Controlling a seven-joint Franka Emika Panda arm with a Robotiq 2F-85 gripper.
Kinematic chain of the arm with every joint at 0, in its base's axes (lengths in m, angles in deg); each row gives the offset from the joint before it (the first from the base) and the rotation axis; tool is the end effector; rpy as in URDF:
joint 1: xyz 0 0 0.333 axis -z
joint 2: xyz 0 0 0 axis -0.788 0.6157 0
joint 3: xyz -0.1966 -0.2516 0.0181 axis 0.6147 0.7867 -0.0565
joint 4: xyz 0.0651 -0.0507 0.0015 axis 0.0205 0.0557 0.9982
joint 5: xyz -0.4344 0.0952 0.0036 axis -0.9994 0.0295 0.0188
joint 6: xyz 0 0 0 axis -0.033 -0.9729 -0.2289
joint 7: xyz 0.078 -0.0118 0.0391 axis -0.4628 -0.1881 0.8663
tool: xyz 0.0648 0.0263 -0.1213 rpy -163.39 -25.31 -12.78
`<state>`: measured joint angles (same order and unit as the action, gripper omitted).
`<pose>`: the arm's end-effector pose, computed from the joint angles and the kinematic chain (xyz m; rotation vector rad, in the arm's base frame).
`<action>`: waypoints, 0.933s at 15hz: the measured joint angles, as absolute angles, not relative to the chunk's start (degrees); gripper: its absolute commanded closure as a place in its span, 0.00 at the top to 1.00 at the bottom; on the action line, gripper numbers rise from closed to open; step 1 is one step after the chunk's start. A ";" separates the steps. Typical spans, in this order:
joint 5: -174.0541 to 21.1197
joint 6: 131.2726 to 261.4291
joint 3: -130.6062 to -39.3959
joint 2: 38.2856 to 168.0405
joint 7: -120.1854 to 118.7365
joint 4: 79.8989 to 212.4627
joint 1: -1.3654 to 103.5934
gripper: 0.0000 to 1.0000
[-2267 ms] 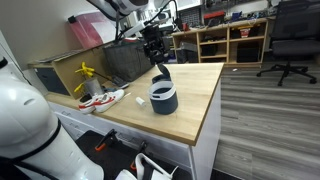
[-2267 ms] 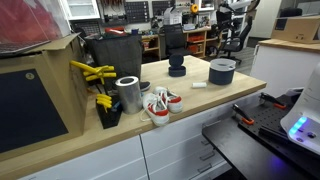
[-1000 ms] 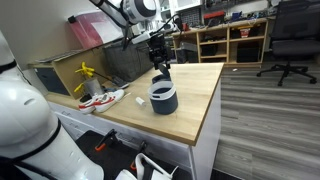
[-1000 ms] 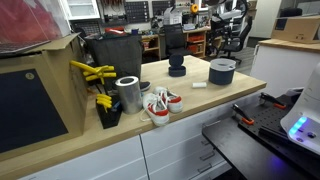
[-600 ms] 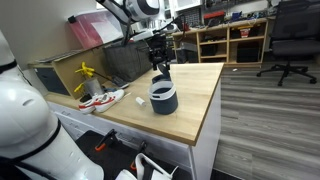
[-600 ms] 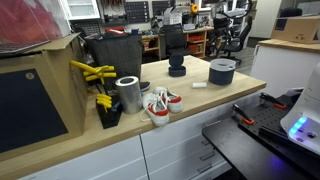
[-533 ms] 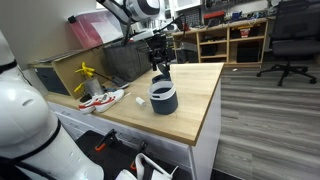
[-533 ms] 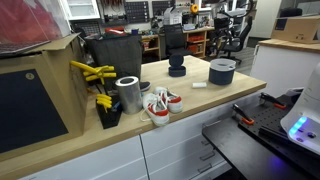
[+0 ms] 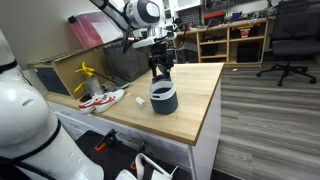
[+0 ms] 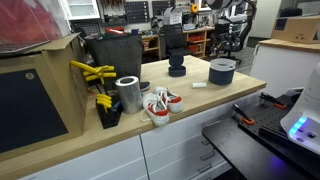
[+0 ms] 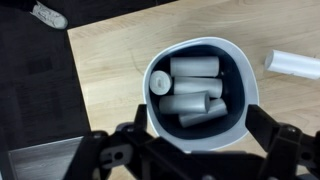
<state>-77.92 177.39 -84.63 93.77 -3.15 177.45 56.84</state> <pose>0.5462 -0.0954 0.2597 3.0241 -0.3665 -0.4065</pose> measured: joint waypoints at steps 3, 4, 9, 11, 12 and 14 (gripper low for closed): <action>-78.25 179.63 -84.63 94.23 -3.22 179.74 56.82 1.00; -78.38 180.10 -84.63 94.41 -3.23 180.36 56.82 1.00; -78.86 180.93 -84.57 95.54 -4.18 181.57 56.82 1.00; -78.86 181.45 -84.54 95.96 -5.08 181.57 56.82 1.00; -78.86 181.87 -84.54 96.20 -5.65 181.58 56.82 1.00; -79.06 182.70 -84.54 96.80 -6.96 181.58 56.79 1.00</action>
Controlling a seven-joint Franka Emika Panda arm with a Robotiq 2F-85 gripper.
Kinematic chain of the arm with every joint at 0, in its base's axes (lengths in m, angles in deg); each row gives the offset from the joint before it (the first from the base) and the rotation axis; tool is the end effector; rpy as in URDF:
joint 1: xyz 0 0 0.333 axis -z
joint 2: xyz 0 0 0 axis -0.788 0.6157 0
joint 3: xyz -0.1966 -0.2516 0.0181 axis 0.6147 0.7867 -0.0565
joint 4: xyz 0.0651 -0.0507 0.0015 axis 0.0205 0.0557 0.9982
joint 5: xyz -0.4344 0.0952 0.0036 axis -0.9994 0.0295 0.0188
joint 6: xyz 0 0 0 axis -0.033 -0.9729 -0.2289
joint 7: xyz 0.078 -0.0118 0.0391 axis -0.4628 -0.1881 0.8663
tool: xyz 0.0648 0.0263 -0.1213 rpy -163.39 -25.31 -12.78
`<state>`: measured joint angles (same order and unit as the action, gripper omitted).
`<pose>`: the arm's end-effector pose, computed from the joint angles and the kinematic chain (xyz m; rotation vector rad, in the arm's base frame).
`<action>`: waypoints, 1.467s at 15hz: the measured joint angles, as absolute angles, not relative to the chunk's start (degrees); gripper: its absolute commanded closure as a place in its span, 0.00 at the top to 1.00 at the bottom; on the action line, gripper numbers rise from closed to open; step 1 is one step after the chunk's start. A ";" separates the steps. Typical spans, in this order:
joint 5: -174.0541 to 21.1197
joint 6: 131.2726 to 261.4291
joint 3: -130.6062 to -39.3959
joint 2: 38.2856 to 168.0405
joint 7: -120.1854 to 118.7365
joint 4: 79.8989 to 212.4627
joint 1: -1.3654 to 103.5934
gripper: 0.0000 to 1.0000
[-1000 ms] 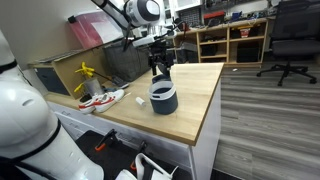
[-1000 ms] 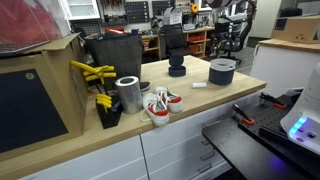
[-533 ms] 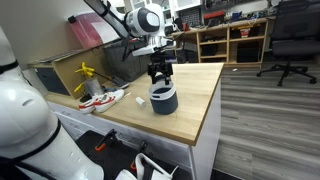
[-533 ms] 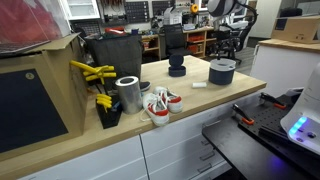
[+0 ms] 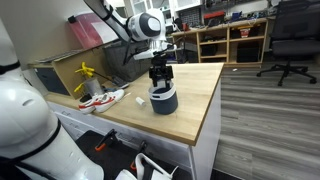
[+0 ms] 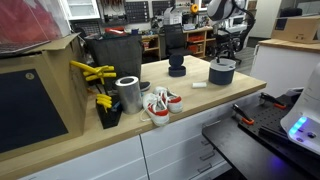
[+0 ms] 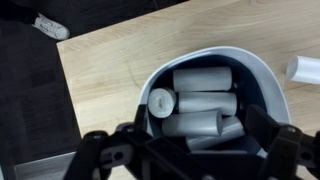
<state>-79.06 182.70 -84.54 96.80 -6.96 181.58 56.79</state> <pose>0.5265 -0.0938 0.2053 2.9849 -0.4342 -0.4482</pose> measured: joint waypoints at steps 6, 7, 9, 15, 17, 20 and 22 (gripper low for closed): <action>-80.48 185.83 -84.54 98.52 -10.60 182.00 56.35 1.00; -80.57 186.50 -84.54 98.69 -11.17 182.17 56.19 1.00; -80.57 187.91 -84.54 98.87 -11.91 182.65 55.82 0.77; -80.60 190.41 -84.54 98.92 -12.34 184.22 55.07 0.38; -80.75 191.12 -84.54 98.92 -12.31 184.80 54.86 0.24; -82.36 193.11 -84.57 98.92 -12.04 185.97 54.34 0.10; -84.09 194.32 -84.62 98.92 -10.76 186.56 53.97 0.11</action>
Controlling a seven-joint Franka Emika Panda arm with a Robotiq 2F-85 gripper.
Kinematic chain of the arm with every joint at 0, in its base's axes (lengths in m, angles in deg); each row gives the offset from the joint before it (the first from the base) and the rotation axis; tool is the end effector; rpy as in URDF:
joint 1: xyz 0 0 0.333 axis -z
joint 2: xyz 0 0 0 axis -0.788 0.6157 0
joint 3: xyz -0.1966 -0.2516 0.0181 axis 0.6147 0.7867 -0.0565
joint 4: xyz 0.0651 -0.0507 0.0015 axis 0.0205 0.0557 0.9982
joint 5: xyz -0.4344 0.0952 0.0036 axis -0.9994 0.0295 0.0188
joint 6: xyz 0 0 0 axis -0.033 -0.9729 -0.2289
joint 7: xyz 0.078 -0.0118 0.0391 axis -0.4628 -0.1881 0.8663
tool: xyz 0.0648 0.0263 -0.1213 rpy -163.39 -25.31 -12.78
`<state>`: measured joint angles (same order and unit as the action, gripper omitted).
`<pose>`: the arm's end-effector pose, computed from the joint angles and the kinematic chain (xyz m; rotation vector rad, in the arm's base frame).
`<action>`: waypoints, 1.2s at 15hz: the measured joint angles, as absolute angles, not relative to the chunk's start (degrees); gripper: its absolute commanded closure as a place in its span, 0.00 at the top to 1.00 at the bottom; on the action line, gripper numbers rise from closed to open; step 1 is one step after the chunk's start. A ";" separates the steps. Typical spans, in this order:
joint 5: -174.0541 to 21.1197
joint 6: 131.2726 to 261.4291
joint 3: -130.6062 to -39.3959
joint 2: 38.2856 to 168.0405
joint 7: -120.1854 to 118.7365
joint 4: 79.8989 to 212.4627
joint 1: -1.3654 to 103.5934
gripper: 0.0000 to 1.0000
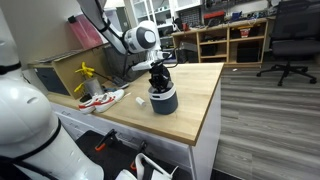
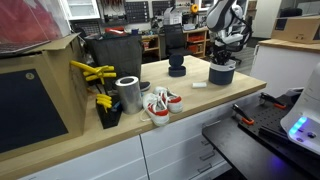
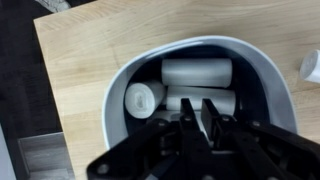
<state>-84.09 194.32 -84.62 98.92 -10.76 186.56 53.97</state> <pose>0.5183 -0.0672 0.1625 2.9539 -0.3355 -0.3090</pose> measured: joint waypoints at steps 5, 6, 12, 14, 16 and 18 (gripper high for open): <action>-89.34 197.16 -85.23 98.82 -2.10 187.52 53.28 0.53; -90.38 197.84 -85.37 98.73 -0.29 187.78 53.18 0.59; -95.11 202.88 -86.04 97.84 12.81 190.82 52.95 1.00; -95.26 203.22 -86.44 97.17 18.43 191.88 52.99 1.00; -95.27 203.25 -86.97 96.62 24.36 192.74 53.04 0.99; -95.25 203.25 -87.37 96.24 30.57 193.24 53.10 1.00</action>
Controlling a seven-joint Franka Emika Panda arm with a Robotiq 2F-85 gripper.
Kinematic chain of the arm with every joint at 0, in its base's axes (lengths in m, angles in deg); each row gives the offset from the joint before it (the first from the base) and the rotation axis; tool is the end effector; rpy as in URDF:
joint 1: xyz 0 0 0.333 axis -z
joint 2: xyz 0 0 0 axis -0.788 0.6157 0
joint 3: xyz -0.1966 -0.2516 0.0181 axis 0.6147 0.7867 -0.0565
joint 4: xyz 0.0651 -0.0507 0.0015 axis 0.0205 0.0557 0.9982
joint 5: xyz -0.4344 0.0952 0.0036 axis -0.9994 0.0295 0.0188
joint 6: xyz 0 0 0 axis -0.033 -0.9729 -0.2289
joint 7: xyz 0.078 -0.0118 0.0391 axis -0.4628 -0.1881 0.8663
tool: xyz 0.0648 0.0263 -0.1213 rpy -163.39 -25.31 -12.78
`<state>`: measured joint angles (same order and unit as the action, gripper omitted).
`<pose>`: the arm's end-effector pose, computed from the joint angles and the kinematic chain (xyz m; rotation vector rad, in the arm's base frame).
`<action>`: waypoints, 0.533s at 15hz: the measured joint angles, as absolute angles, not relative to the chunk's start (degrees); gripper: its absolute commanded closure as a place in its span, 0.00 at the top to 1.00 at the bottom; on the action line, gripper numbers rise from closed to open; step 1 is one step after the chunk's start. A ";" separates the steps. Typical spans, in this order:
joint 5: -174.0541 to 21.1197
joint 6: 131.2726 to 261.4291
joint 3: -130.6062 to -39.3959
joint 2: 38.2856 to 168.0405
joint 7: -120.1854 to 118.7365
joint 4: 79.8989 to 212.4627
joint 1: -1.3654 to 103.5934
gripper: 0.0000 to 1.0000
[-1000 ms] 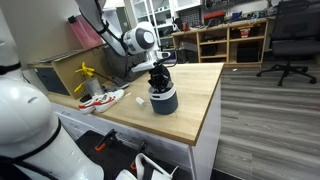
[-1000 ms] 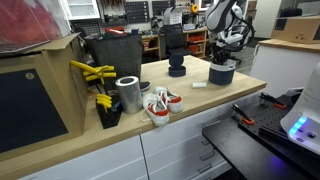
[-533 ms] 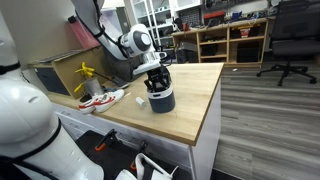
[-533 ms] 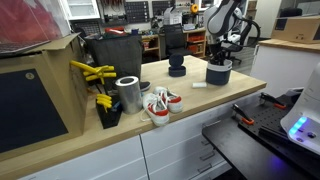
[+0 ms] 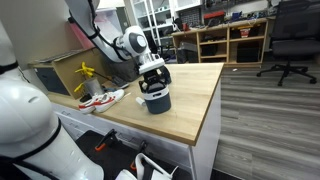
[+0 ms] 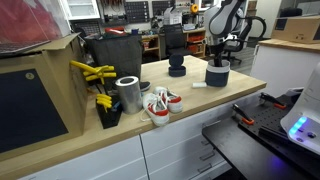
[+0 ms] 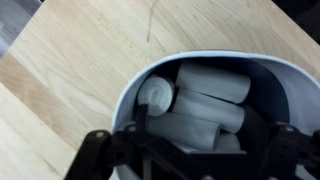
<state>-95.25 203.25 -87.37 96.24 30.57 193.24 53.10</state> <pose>0.4988 -0.0309 0.1529 2.7544 1.0561 -0.2694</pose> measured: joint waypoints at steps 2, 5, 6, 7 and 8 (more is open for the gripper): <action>-95.03 203.24 -87.94 96.03 37.27 193.34 53.39 1.00; -94.22 203.11 -88.82 95.11 47.79 193.39 53.78 1.00; -94.15 203.11 -88.99 94.82 50.95 193.42 53.78 1.00; -94.09 203.11 -89.17 94.63 54.32 193.44 53.79 1.00; -94.05 203.11 -89.31 94.55 57.49 193.45 53.79 1.00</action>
